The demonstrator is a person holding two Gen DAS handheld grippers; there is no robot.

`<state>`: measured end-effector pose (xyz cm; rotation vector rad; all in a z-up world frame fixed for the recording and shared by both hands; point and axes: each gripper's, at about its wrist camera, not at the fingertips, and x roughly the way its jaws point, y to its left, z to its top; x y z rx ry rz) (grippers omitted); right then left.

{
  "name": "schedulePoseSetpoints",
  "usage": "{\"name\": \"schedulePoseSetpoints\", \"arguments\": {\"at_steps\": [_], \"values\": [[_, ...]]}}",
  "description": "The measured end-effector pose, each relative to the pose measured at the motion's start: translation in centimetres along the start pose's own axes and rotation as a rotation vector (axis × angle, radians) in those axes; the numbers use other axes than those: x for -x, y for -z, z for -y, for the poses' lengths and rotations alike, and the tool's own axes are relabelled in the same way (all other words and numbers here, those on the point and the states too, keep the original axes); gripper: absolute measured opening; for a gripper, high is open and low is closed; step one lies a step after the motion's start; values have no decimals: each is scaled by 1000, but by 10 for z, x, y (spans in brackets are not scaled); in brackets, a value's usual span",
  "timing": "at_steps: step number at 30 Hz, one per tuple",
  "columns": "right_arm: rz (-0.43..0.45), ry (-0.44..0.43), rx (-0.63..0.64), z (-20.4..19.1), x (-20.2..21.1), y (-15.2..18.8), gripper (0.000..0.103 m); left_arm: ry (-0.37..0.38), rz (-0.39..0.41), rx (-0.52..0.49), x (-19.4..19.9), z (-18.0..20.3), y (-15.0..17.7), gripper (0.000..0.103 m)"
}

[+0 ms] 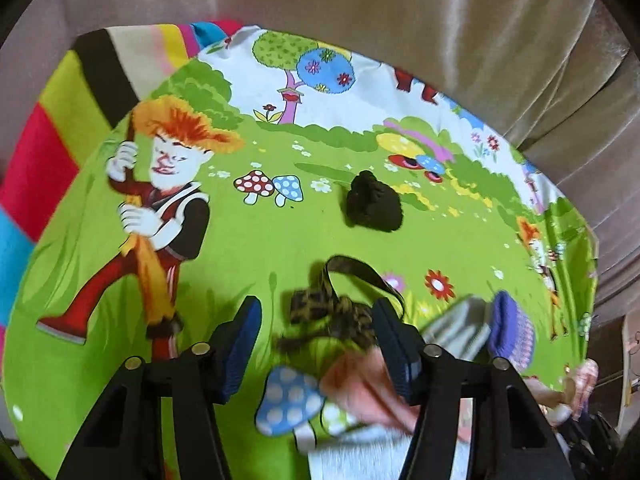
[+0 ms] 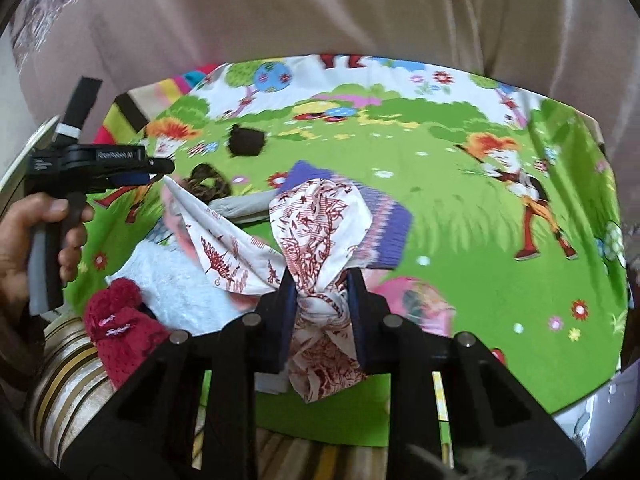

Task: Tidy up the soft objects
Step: 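Grasp the red-patterned white cloth with the right gripper while the left gripper grasps the leopard-print strap, then carry the cloth and leopard strap over the box and open both grippers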

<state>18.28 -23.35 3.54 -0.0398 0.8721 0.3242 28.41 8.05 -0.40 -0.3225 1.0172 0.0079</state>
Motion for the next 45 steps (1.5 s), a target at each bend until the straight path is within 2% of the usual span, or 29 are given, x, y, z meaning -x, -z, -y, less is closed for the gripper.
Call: {"name": "schedulePoseSetpoints", "arguments": {"at_steps": [5, 10, 13, 15, 17, 27, 34, 40, 45], "values": [[16, 52, -56, 27, 9, 2, 28, -39, -39, -30, -29, 6, -10, 54], [20, 85, -90, 48, 14, 4, 28, -73, -76, -68, -49, 11, -11, 37], [14, 99, -114, 58, 11, 6, 28, -104, -63, -102, -54, 14, -8, 22], [7, 103, -126, 62, 9, 8, 28, -92, -65, -108, -55, 14, -7, 9], [6, 104, -129, 63, 9, 8, 28, -110, -53, -103, -52, 12, -7, 2], [13, 102, -118, 59, 17, 12, 29, -92, 88, 21, -1, -9, -8, 2], [18, 105, -122, 60, 32, 21, 29, -45, 157, 81, 46, -11, 8, 2], [24, 105, -125, 63, 45, 31, 28, 10, 190, 95, 78, 4, 31, 2], [30, 109, -128, 65, 58, 40, 28, 68, 192, 65, 96, 31, 58, 2]]}}
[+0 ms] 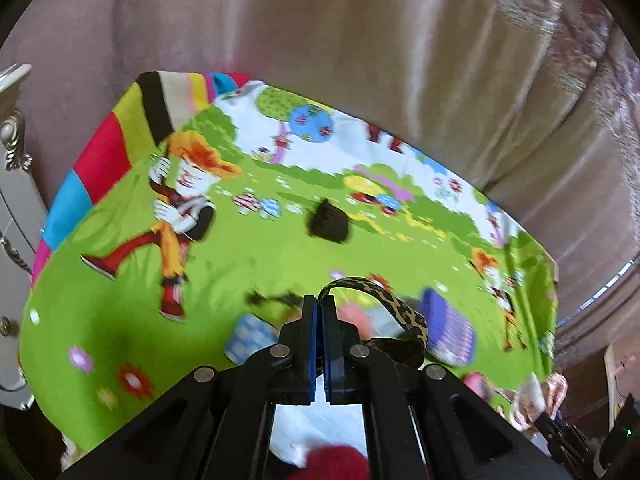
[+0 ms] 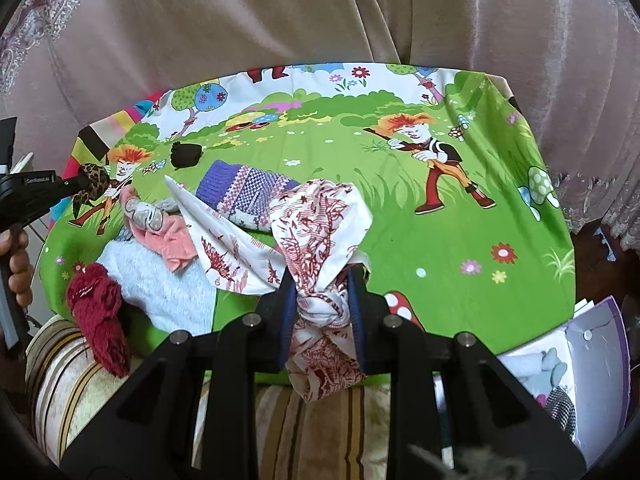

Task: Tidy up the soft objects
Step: 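Carry the cloth and leopard strap over the box and open both grippers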

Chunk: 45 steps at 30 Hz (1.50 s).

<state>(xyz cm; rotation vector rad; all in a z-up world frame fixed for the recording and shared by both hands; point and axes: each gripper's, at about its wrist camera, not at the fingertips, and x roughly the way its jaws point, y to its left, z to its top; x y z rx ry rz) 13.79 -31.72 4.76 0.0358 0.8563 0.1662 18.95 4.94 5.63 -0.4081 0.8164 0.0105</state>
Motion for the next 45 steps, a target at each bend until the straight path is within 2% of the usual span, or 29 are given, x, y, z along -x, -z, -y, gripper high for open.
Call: {"name": "schedulePoseSetpoints", "arguments": {"at_steps": [8, 18, 45], "values": [[11, 17, -12, 14, 23, 14, 28, 87, -9, -65, 26, 48, 38, 2], [21, 54, -43, 42, 48, 35, 28, 177, -89, -150, 29, 107, 85, 2], [15, 231, -228, 164, 100, 99, 28, 357, -281, -452, 30, 261, 203, 2]]}}
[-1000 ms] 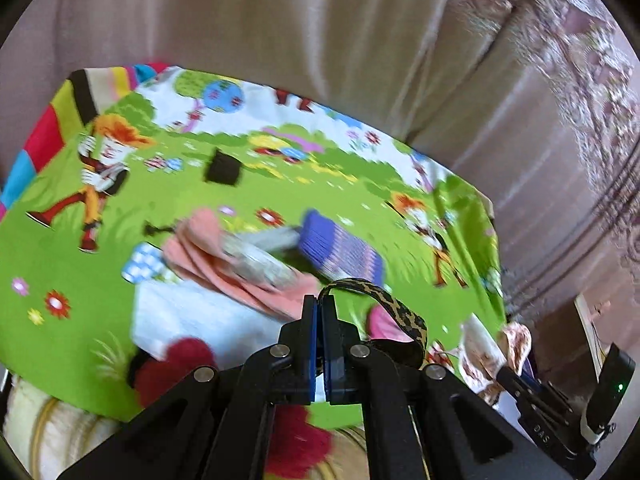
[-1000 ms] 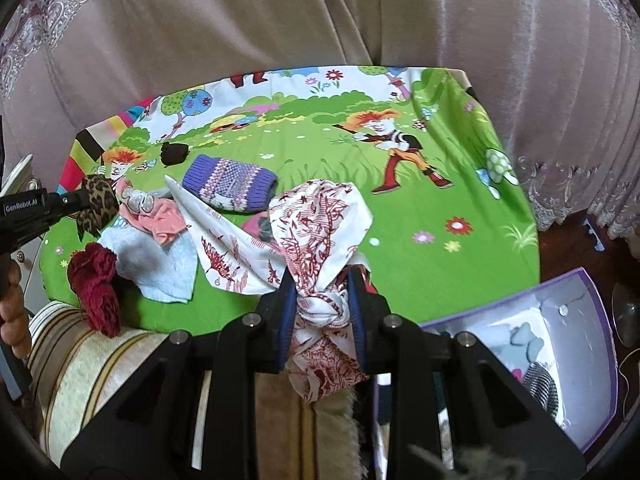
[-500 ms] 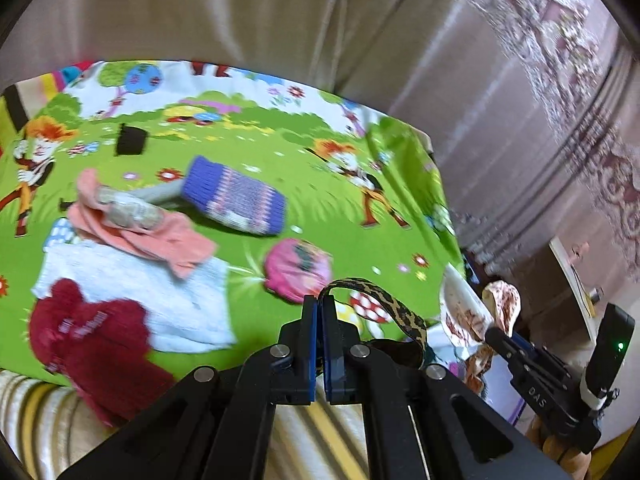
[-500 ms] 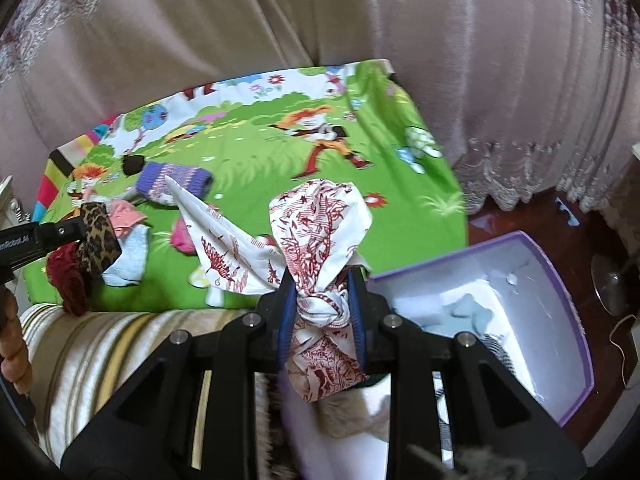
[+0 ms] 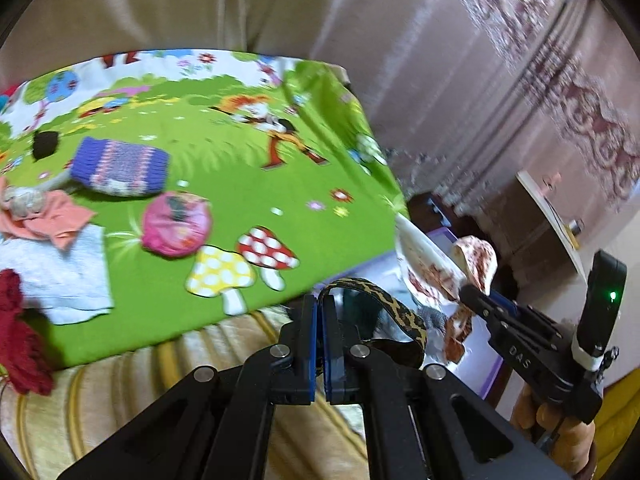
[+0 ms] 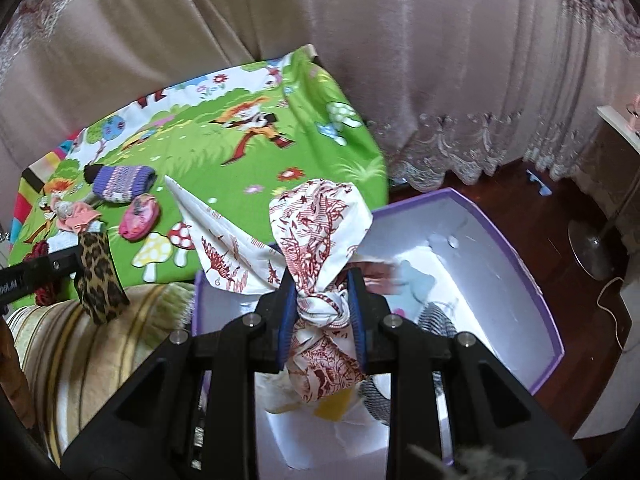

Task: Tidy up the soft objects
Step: 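Carry the cloth and leopard strap over the box and open both grippers, then move both open grippers back over the bed toward the remaining items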

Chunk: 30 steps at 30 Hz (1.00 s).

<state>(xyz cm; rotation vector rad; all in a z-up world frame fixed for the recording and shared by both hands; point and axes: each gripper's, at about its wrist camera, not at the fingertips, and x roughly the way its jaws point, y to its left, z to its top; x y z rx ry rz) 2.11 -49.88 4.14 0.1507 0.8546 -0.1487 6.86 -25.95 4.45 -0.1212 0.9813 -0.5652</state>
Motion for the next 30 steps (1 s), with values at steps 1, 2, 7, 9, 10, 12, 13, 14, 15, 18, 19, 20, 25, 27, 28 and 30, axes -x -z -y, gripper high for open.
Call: {"name": "schedulePoseSetpoints", "arguments": {"at_steps": [1, 2, 7, 9, 10, 12, 13, 14, 15, 18, 19, 20, 25, 27, 28, 30], "values": [[-1, 6, -5, 4, 0, 1, 28, 5, -7, -12, -3, 6, 2, 2], [-1, 12, -10, 8, 1, 3, 28, 9, -12, -23, -5, 10, 3, 2], [0, 52, -18, 21, 2, 7, 29, 31, -45, -71, -18, 31, 9, 2], [1, 57, -26, 25, 3, 7, 29, 45, -58, -86, -22, 38, 11, 2], [0, 59, -29, 26, 3, 8, 29, 56, -64, -92, -24, 41, 12, 2], [-4, 60, -32, 28, 2, 8, 29, 79, -74, -102, -27, 45, 13, 4], [-8, 62, -34, 29, 1, 8, 30, 88, -81, -108, -28, 47, 13, 4], [-11, 64, -36, 30, 1, 8, 31, 96, -87, -112, -30, 48, 13, 5], [-13, 67, -38, 30, 0, 8, 34, 103, -95, -116, -31, 49, 14, 5], [-17, 82, -44, 32, -1, 9, 55, 104, -110, -126, -33, 52, 16, 8], [-14, 84, -47, 32, -1, 9, 57, 104, -111, -128, -33, 52, 16, 10], [-11, 84, -48, 32, 0, 8, 57, 106, -111, -127, -33, 52, 16, 15], [-10, 79, -40, 28, 1, 6, 57, 107, -88, -118, -28, 50, 15, 42], [-10, 78, -38, 27, 1, 6, 57, 101, -80, -114, -27, 47, 14, 43], [-10, 77, -36, 27, 1, 5, 57, 98, -79, -110, -27, 46, 13, 43], [-10, 75, -32, 25, 1, 5, 57, 97, -80, -93, -27, 42, 12, 43]]}}
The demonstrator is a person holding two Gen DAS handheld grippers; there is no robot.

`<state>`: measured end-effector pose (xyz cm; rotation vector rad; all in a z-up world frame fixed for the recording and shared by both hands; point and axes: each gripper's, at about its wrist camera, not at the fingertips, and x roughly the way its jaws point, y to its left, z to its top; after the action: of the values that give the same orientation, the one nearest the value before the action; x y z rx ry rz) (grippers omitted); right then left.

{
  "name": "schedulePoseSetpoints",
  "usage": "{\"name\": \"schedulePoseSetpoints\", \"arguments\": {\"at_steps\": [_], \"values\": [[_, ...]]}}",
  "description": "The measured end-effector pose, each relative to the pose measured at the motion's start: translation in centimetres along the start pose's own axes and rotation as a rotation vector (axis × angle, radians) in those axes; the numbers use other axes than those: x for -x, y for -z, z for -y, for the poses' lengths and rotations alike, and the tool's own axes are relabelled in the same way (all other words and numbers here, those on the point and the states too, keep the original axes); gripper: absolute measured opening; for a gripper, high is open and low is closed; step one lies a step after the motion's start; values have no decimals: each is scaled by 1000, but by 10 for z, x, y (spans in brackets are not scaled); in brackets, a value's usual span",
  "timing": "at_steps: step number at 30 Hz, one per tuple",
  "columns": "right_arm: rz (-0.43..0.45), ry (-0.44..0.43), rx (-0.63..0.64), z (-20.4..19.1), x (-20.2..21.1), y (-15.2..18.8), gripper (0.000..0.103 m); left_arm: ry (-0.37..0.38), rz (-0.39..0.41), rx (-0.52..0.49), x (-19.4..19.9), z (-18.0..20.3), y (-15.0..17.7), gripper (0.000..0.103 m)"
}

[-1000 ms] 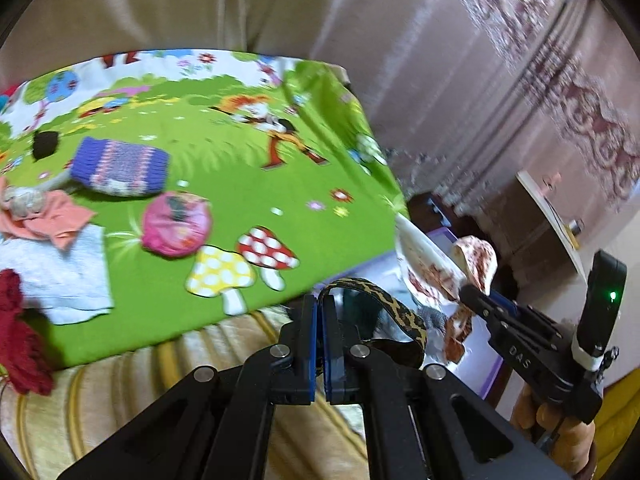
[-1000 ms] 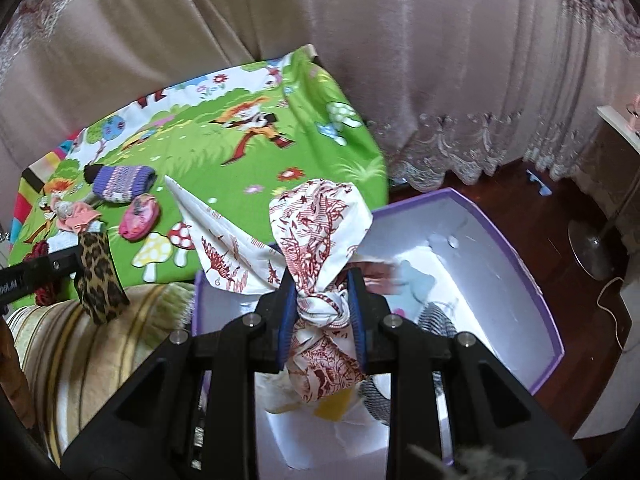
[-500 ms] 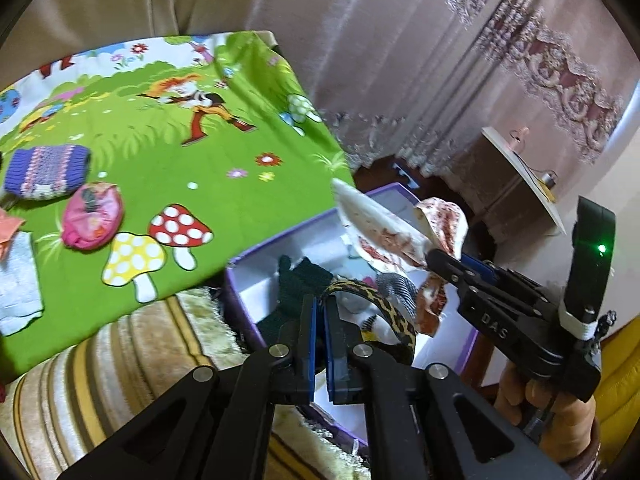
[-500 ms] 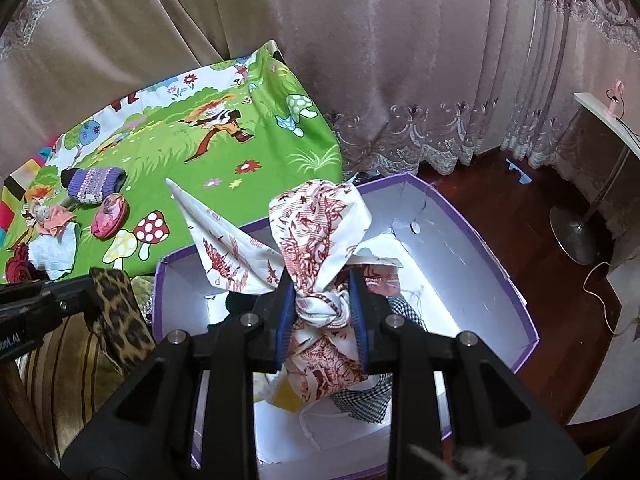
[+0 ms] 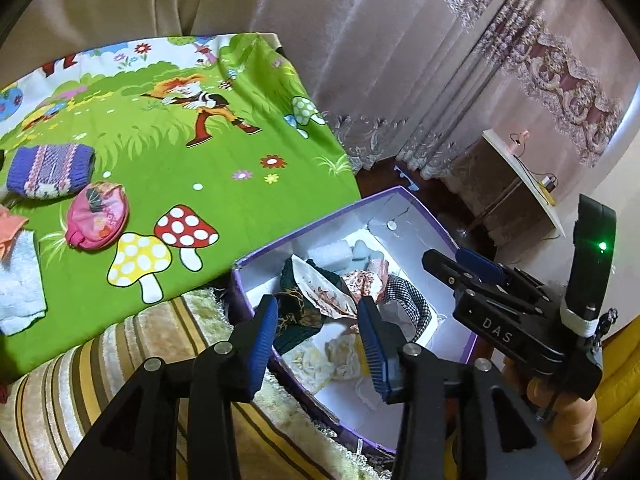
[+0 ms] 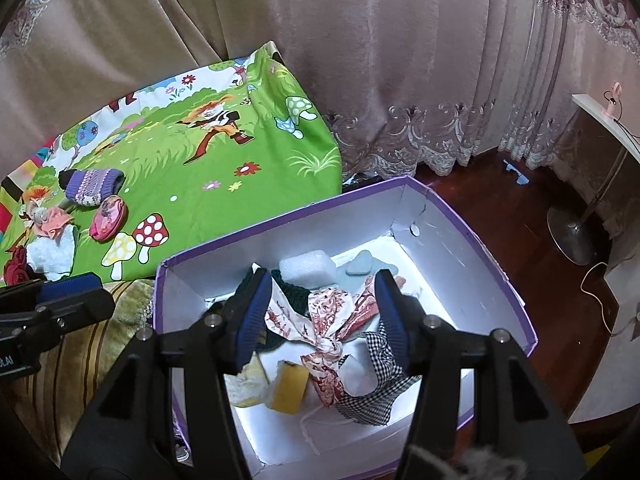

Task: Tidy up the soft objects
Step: 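Move both open grippers back over the bed toward the remaining items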

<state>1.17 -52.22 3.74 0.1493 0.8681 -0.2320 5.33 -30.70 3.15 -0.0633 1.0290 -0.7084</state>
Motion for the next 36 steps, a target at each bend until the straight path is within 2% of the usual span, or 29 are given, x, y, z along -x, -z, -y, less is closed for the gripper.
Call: {"name": "schedulePoseSetpoints", "arguments": {"at_steps": [11, 19, 27, 36], "values": [[4, -15, 36, -17, 4, -5, 59, -7, 25, 18, 8, -12, -1, 43], [5, -39, 76, -43, 3, -13, 62, -34, 70, 58, 29, -38, -9, 43], [6, -94, 150, -91, -4, -30, 63, -100, 123, 95, 59, -85, -24, 43], [11, -149, 295, -169, -23, -52, 67, -204, 187, 148, 110, -164, -45, 43]]}}
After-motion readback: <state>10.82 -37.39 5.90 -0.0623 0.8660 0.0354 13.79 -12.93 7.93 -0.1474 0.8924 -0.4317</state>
